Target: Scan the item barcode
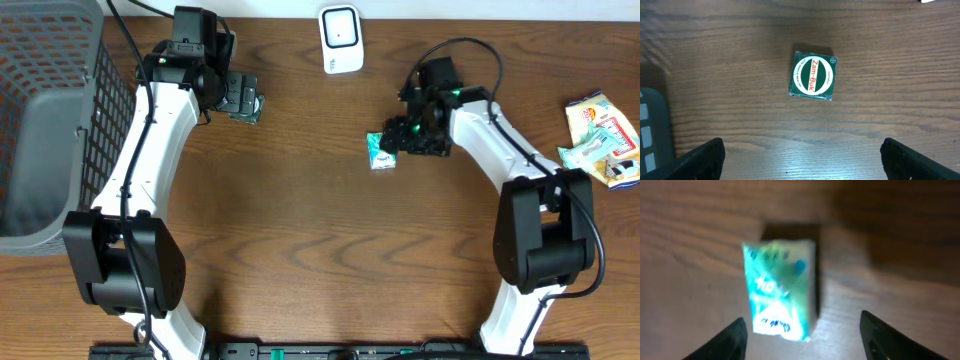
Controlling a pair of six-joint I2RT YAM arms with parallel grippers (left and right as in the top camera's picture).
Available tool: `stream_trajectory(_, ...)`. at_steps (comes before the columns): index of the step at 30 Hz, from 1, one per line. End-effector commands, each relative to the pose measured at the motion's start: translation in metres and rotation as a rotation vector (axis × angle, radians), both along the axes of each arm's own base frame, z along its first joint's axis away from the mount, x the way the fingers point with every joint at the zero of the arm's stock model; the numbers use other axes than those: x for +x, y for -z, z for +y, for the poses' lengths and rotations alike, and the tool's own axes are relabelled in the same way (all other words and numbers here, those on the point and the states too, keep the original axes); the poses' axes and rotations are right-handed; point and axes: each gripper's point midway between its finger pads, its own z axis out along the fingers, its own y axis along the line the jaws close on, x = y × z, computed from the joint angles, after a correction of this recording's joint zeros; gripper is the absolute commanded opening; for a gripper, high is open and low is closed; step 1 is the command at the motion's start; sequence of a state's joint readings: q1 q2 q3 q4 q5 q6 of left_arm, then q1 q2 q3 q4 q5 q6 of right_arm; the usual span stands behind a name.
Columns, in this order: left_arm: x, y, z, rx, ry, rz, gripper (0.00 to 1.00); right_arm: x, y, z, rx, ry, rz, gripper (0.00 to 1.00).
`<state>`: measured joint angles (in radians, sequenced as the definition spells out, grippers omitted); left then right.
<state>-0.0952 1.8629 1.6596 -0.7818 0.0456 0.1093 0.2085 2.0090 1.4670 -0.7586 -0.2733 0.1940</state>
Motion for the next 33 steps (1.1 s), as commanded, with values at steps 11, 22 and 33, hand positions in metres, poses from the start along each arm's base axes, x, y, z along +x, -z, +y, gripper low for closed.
stream_trajectory(11, -0.002, 0.008, 0.003, 0.020, 0.004, 0.020, 0.98, -0.006, 0.040, 0.015, 0.092, -0.007, 0.111, 0.39)
stream_trajectory(22, -0.002, 0.008, 0.003, 0.020, 0.004, 0.020, 0.98, -0.008, 0.045, 0.015, 0.113, -0.002, 0.132, 0.01)
stream_trajectory(33, -0.002, 0.008, 0.003, 0.020, 0.004, 0.020, 0.98, -0.004, -0.074, 0.022, 0.945, -0.225, -0.029, 0.01)
